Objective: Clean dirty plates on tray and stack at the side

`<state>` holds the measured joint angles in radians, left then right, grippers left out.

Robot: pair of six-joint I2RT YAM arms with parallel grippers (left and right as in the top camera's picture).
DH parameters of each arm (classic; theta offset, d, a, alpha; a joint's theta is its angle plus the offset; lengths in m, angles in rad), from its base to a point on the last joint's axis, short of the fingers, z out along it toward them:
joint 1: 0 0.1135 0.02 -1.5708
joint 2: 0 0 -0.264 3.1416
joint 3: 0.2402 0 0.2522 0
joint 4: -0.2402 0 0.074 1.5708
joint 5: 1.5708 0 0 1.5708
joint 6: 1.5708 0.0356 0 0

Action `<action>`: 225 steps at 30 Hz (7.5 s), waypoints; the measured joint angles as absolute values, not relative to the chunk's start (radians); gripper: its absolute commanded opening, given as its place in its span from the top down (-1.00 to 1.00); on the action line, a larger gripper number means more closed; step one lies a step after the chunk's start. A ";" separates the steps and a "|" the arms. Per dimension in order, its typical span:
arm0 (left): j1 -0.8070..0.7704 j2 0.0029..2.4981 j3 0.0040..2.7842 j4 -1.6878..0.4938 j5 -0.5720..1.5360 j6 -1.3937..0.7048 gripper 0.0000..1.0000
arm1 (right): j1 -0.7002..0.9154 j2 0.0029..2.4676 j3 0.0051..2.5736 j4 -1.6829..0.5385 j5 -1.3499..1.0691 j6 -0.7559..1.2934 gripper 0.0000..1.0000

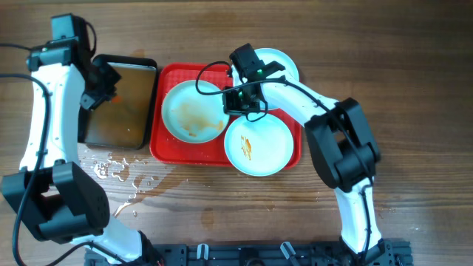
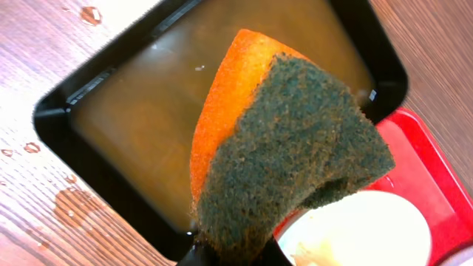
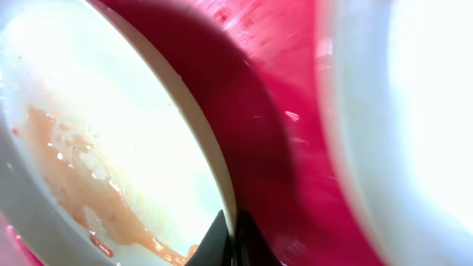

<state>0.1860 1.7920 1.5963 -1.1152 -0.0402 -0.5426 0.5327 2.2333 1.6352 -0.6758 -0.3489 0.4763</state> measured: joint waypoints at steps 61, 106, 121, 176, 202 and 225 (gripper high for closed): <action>0.031 1.919 1.329 -0.817 0.280 -0.394 0.92 | 0.546 2.156 1.637 -0.672 -0.119 0.510 0.91; -0.254 1.765 1.215 -0.717 0.129 -0.759 0.92 | 0.538 2.228 1.634 -0.613 -0.178 0.580 0.91; -0.282 1.783 1.215 -0.657 0.022 -0.824 0.92 | 0.497 2.228 1.633 -0.696 -0.262 0.707 0.91; -0.206 1.964 1.308 -0.746 0.153 -0.308 0.33 | 0.502 2.230 1.631 -0.646 -0.298 0.597 0.91; -0.207 1.964 1.312 -0.620 0.142 -0.297 0.92 | 0.500 2.230 1.631 -0.639 -0.295 0.596 0.91; -0.222 1.961 1.262 -0.685 0.227 -0.503 0.92 | 0.496 2.231 1.631 -0.653 -0.299 0.543 0.91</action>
